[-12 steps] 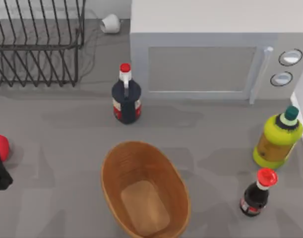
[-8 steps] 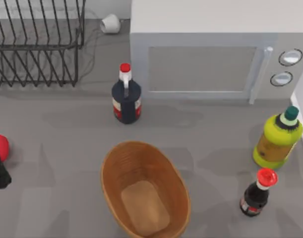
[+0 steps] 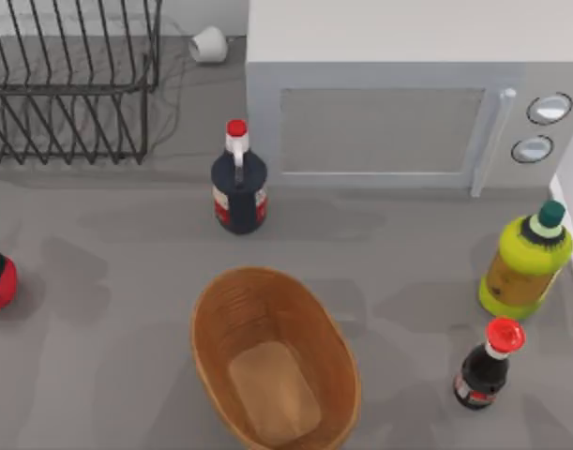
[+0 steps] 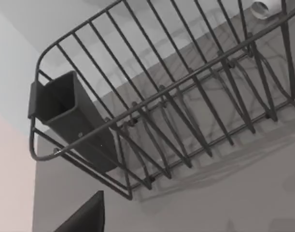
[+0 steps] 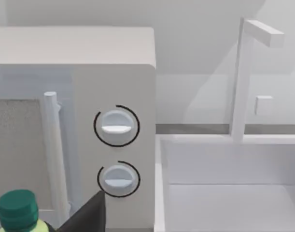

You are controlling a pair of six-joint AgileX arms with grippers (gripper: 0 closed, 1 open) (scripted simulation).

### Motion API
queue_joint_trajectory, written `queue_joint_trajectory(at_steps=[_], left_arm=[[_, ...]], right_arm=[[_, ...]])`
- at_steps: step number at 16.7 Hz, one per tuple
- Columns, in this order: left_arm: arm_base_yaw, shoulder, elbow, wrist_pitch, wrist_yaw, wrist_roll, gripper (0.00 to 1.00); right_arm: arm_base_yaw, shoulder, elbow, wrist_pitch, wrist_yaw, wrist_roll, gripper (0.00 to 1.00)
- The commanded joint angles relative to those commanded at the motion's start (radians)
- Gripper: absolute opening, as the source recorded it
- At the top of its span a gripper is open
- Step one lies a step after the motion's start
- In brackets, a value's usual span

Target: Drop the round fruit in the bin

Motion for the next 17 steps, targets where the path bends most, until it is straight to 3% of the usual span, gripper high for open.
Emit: queue_joint_trajectory(at_steps=[9,13,17], left_arm=[[0.187,0.910,0.427,-0.404,0.218,0.853,1.00],[0.281,1.109,0.537,-0.516,0.302,1.053,1.00],[0.318,1.153,0.575,-0.550,0.333,1.105,1.00]], right_arm=[[0.000,0.000,0.000,0.000,0.000,0.000,1.00],[0.000,0.000,0.000,0.000,0.000,0.000,1.00],[0.000,0.000,0.000,0.000,0.000,0.000,1.00]])
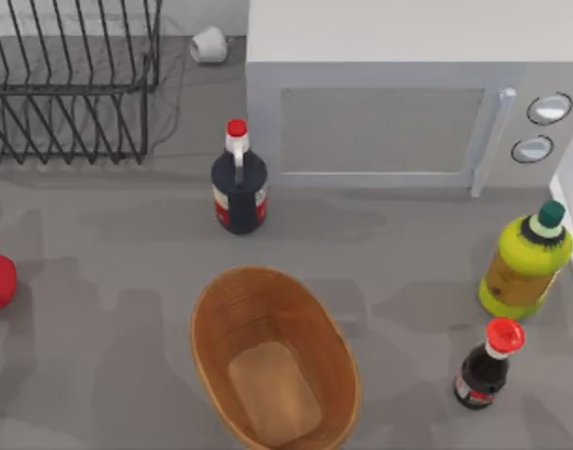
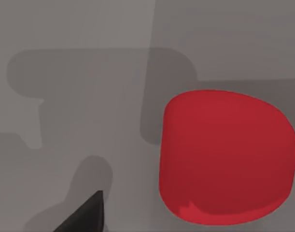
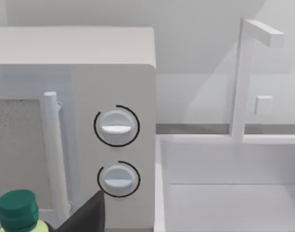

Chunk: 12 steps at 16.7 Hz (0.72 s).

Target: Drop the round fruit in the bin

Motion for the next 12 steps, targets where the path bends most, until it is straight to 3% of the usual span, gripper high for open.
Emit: queue_joint_trajectory(at_steps=[6,12], left_arm=[[-0.010,0.008,-0.009,0.019,-0.002,-0.009,1.00],[-0.077,0.127,-0.081,0.250,-0.009,-0.082,1.00]], right_arm=[[0.000,0.000,0.000,0.000,0.000,0.000,1.00],[0.000,0.000,0.000,0.000,0.000,0.000,1.00]])
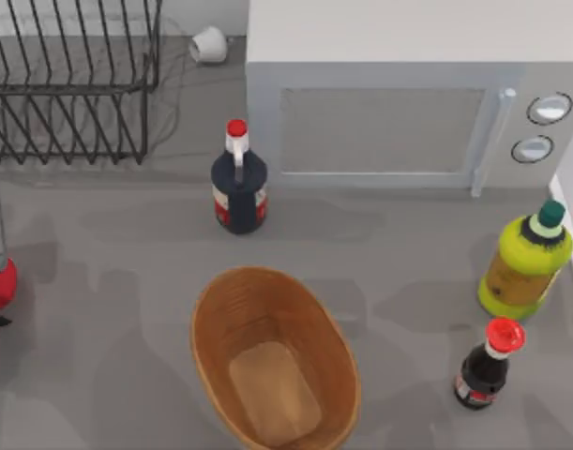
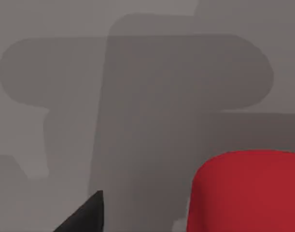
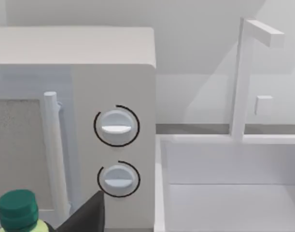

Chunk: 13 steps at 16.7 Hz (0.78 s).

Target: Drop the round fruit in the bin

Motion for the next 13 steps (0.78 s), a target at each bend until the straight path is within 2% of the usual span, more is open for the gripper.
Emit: queue_joint_trajectory(at_steps=[6,13], left_arm=[[-0.018,0.030,-0.018,0.047,-0.002,-0.019,1.00],[-0.018,0.030,-0.018,0.047,-0.002,-0.019,0.47]], right_arm=[[0.000,0.000,0.000,0.000,0.000,0.000,1.00],[0.000,0.000,0.000,0.000,0.000,0.000,1.00]])
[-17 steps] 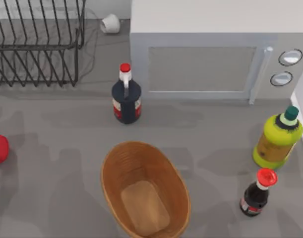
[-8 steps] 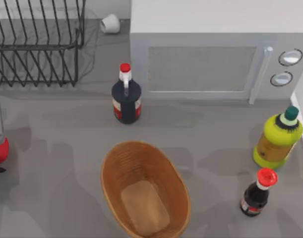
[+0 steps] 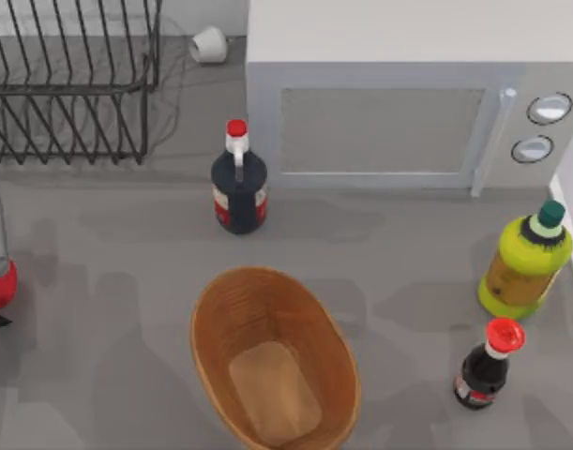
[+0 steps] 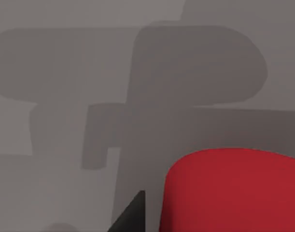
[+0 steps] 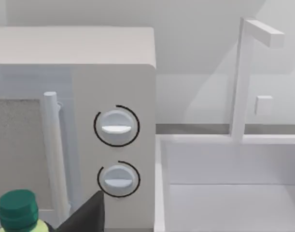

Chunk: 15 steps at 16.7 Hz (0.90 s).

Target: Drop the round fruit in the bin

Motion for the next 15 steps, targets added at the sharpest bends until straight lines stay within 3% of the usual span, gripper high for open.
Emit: queue_joint_trajectory(at_steps=[6,14,15], left_arm=[[0.000,0.000,0.000,0.000,0.000,0.000,0.02],[0.000,0.000,0.000,0.000,0.000,0.000,0.00],[0.019,-0.040,0.003,-0.076,-0.012,-0.009,0.00]], right_arm=[[0.000,0.000,0.000,0.000,0.000,0.000,1.00],[0.000,0.000,0.000,0.000,0.000,0.000,1.00],[0.000,0.000,0.000,0.000,0.000,0.000,1.00]])
